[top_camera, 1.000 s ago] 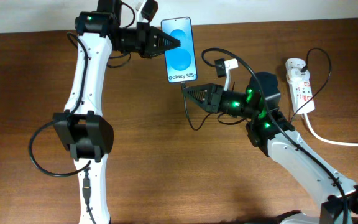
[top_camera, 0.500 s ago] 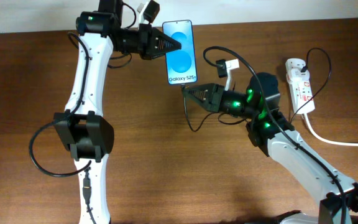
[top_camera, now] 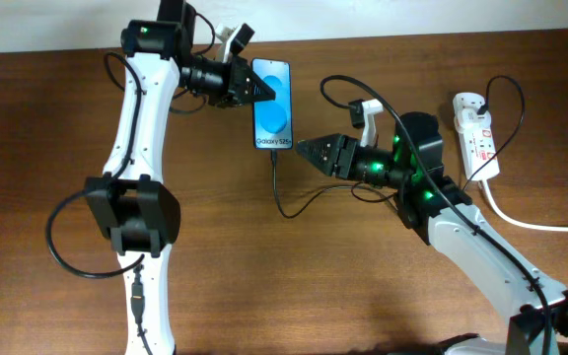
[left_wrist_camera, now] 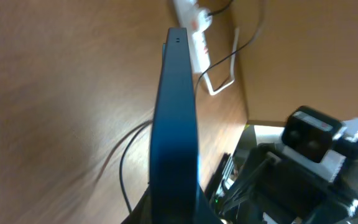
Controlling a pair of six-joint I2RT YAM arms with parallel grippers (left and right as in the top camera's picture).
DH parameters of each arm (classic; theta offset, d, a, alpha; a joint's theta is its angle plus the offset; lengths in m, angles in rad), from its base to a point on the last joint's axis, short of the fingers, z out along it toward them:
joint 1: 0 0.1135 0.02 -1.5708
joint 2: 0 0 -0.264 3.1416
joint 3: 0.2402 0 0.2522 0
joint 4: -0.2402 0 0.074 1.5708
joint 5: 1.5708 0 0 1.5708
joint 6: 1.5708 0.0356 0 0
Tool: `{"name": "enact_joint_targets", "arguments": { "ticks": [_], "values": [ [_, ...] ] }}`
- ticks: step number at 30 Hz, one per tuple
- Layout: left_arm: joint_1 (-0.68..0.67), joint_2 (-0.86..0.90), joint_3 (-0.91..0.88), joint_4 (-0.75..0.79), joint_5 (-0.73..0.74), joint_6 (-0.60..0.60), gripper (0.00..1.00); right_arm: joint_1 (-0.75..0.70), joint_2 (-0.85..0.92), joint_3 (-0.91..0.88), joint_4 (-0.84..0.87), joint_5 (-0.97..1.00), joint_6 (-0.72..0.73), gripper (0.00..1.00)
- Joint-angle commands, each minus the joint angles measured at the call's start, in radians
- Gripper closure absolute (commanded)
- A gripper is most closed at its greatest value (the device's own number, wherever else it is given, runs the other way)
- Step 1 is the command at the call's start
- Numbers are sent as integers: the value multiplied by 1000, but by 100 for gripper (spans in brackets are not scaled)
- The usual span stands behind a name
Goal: Plug charger to phone and switch on socket
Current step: 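Lower the plugged phone flat onto the table with the left gripper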
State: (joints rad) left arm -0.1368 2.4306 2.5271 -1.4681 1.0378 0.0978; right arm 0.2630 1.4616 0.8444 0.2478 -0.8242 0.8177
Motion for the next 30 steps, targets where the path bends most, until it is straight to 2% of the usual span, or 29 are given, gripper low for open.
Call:
{"name": "enact_joint_targets", "arguments": {
  "ticks": [1, 4, 6, 9, 10, 16, 23, 24, 25, 30],
  "values": [
    [-3, -6, -134, 32, -70, 8, 100, -2, 0, 12, -46, 22, -29, 42],
    [-2, -6, -285, 152, -67, -58, 100, -2, 0, 12, -89, 27, -29, 42],
    [-2, -5, -356, 205, -150, -87, 100, -2, 0, 12, -113, 29, -30, 42],
    [-3, -5, -406, 274, -193, -100, 100, -2, 0, 12, -134, 28, -37, 42],
    [-3, -5, -415, 290, -245, -143, 100, -2, 0, 12, -148, 28, -38, 42],
    [-5, 50, -417, 298, -257, -210, 100, -2, 0, 12, -156, 28, -48, 42],
    [-5, 89, -419, 285, -306, -210, 100, -2, 0, 12, -156, 28, -47, 42],
    [-5, 89, -419, 285, -310, -210, 98, -2, 0, 12, -156, 27, -47, 41],
    [-5, 89, -419, 282, -329, -210, 92, -2, 0, 12, -156, 27, -47, 42],
    [-5, 89, -419, 279, -329, -210, 88, -2, 0, 12, -156, 25, -48, 41]
  ]
}}
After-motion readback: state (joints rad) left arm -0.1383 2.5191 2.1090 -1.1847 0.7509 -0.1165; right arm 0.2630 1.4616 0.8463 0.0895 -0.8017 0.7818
